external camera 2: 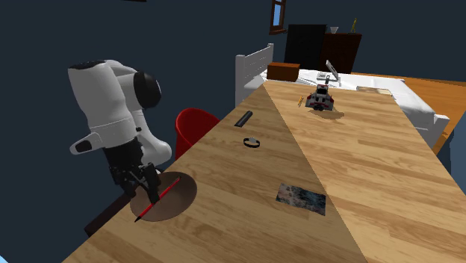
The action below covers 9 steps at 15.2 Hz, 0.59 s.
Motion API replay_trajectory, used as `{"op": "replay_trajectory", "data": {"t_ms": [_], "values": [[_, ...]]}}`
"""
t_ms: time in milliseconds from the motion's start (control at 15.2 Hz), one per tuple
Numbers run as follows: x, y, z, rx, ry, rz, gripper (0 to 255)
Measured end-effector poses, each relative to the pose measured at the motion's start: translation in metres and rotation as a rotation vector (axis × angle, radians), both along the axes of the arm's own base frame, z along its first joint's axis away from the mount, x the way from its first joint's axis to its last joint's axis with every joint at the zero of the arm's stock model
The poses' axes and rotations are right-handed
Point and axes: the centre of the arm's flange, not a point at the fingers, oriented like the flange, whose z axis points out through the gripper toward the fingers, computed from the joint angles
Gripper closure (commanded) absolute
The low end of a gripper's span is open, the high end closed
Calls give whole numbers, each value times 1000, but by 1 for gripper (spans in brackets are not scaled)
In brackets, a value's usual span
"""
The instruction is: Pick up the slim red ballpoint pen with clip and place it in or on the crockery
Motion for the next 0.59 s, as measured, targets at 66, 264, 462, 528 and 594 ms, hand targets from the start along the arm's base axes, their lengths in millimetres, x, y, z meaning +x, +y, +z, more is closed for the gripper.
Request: {"op": "replay_trajectory", "data": {"t_ms": [66,264,462,528,594], "values": [[-6,2,12,0,-1,0,0],[-11,2,29,0,0,0,0],[-11,3,33,0,0,0,0],[-11,3,33,0,1,0,0],[-11,3,33,0,1,0,0]]}}
